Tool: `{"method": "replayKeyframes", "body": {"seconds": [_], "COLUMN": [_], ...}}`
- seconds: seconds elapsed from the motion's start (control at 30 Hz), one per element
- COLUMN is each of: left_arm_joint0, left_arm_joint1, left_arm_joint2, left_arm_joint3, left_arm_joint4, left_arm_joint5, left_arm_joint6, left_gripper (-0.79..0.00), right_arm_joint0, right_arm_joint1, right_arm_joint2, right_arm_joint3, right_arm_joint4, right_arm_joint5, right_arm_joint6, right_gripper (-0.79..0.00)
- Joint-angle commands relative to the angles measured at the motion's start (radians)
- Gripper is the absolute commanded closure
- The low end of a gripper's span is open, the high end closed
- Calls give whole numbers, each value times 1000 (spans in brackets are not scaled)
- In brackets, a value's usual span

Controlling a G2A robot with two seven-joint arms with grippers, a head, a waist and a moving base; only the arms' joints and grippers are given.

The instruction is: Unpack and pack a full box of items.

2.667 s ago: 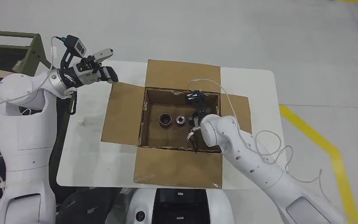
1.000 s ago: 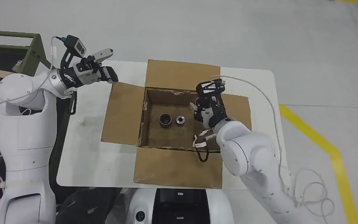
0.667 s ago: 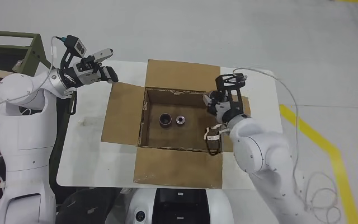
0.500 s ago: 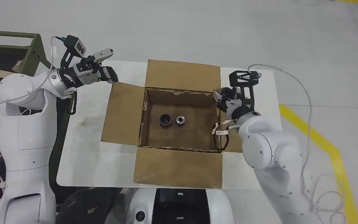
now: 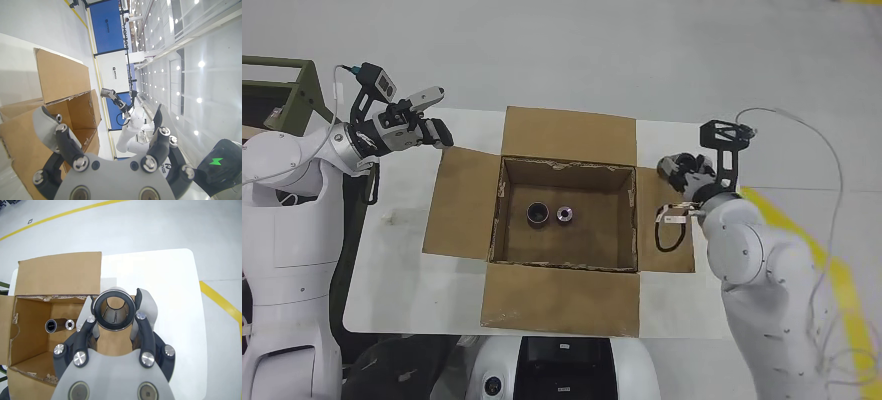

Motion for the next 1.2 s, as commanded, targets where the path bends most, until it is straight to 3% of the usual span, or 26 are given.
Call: {"method": "replayKeyframes", "body": {"seconds": [0.0,0.57,1.17], "left_arm_joint0": [0,0,0], "left_arm_joint1": [0,0,0], "left_arm_joint2": [0,0,0], "left_arm_joint3": [0,0,0], "left_arm_joint4": [0,0,0], "left_arm_joint5": [0,0,0], "left_arm_joint6": [0,0,0], "left_gripper": [-785,-785,-785], "right_arm_joint0": [1,-9,-17], "right_arm_joint1": [2,10,12], "right_arm_joint2": [23,149,198], "right_arm_joint3": [19,149,301], "right_arm_joint4": [8,27,41], "right_arm_joint5": [-11,-31,-19], "right_arm_joint6": [6,-29,-109], "right_gripper": [0,0,0]}}
